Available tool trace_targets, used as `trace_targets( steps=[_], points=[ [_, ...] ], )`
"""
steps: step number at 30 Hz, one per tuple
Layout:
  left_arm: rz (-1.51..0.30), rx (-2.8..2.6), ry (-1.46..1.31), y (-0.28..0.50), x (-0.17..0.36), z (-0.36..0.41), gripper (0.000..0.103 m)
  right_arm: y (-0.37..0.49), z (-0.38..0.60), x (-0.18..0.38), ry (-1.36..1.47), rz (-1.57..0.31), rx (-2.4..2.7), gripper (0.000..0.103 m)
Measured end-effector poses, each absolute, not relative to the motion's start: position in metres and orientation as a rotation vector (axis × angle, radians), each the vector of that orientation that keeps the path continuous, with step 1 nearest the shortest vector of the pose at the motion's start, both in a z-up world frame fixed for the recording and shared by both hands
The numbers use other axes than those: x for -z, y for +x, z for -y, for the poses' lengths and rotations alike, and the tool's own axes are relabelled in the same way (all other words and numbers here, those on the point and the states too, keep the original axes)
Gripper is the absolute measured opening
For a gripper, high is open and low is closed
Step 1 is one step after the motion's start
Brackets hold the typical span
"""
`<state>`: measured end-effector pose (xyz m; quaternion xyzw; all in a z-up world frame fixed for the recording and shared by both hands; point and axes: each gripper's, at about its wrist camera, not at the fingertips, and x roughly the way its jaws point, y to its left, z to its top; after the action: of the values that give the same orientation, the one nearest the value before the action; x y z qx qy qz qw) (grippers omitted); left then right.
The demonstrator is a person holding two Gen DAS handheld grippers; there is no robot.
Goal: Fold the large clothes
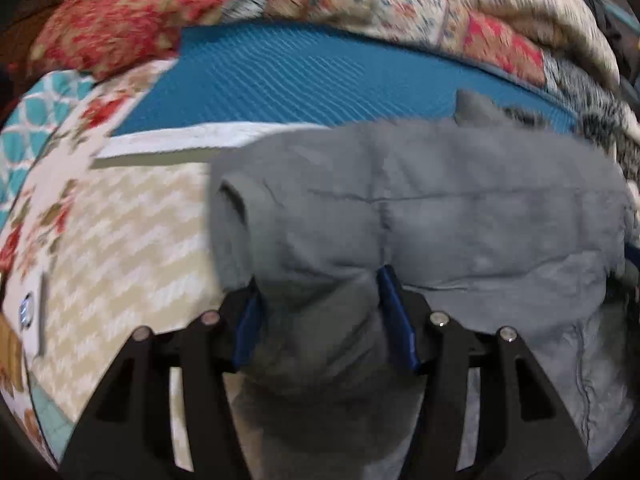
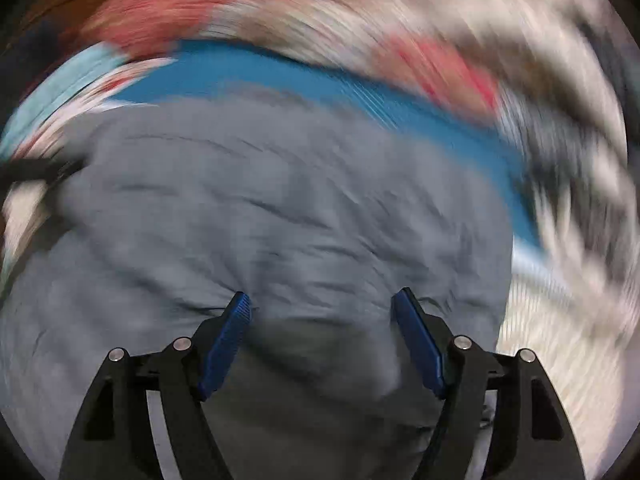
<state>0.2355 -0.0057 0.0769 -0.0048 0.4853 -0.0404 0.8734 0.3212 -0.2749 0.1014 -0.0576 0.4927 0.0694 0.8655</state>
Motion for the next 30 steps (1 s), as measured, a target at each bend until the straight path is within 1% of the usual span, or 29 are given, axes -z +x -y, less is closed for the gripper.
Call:
trace_targets(
  steps=[2,4,5,7,11,14,16,18,20,22,25,30],
  points=[
    [-1.03,0.102,0.038,0.245,-0.068,0.024,0.054,0.343,0.306,-0.091,0.031,-1.065,-0.122,0.036],
    [-1.032,0.062,0.14,0.255,-0.053,0.047,0.055,0.347,0.32,-0.082,0.109,-1.088,-0.129,0.036],
    [-1.036,0.044,0.158,0.259,-0.047,0.052,0.055,0.352,0.323,-0.076,0.112,-1.091,-0.129,0.037],
    [-1.042,0.002,0.153,0.267,-0.046,0.057,0.055,0.345,0.312,-0.078,0.023,-1.08,-0.111,0.04],
    [-1.069,0.012,0.191,0.26,-0.062,0.058,0.054,0.327,0.318,-0.099,-0.015,-1.059,-0.148,0.04],
    [-0.999,0.079,0.2,0.217,-0.089,0.044,0.054,0.269,0.347,-0.133,-0.001,-0.978,-0.175,0.04],
    [-0.945,0.101,0.212,0.172,-0.107,0.027,0.055,0.227,0.378,-0.143,0.036,-0.956,-0.153,0.04],
    [-0.95,0.122,0.191,0.126,-0.113,0.006,0.067,0.181,0.411,-0.146,0.096,-0.953,-0.132,0.04],
    [-0.991,0.136,0.154,0.083,-0.11,-0.011,0.068,0.133,0.437,-0.141,0.157,-0.964,-0.104,0.04],
    [-1.071,0.147,0.068,0.032,-0.099,-0.031,0.068,0.088,0.462,-0.132,0.247,-0.986,-0.095,0.04],
    [-1.164,0.192,-0.041,-0.021,-0.085,-0.046,0.068,0.026,0.484,-0.116,0.381,-1.007,-0.118,0.04],
    [-1.226,0.269,-0.153,-0.086,-0.066,-0.04,0.07,-0.025,0.483,-0.103,0.499,-1.006,-0.189,0.04]
  ],
)
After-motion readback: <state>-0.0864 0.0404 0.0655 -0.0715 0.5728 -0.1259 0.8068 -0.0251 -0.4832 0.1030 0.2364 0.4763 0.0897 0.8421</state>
